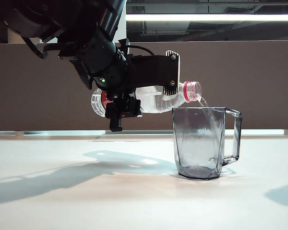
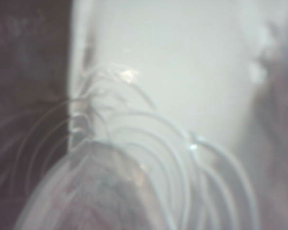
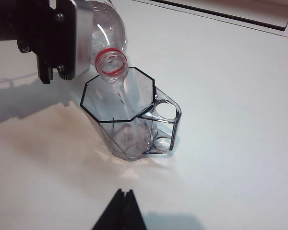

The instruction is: Pick up the mineral water bottle with the left hand on the table and pour water into the mug until it's half full.

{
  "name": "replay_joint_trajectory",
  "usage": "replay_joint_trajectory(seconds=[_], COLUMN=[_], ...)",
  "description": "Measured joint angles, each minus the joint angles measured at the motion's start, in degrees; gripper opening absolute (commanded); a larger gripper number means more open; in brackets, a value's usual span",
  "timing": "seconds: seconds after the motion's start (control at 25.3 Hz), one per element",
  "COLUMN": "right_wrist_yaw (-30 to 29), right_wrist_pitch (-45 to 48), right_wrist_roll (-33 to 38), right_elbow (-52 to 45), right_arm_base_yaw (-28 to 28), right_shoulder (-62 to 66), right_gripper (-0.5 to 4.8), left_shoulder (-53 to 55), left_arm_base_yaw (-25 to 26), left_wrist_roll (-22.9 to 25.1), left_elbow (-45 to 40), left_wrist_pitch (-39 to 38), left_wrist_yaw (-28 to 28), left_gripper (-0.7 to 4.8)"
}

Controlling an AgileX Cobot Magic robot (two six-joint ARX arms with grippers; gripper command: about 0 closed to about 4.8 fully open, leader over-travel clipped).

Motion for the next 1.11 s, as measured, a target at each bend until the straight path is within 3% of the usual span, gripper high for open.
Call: replay_joint_trajectory(seconds=[1.11], right_wrist_yaw=[0.0], right_wrist_pitch=[-1.1], right_wrist_roll=[0.0], right_elbow=[0.0], right_arm_base_yaw=[0.0], right_shoulder=[0.0], right_gripper=[-0.02], left_shoulder=[0.0], left_arm_base_yaw=[0.0], left_wrist_roll=[2.2], left_elbow=[0.0], left_wrist_pitch=[0.7], left_wrist_yaw=[-0.6], left_gripper=[2.41])
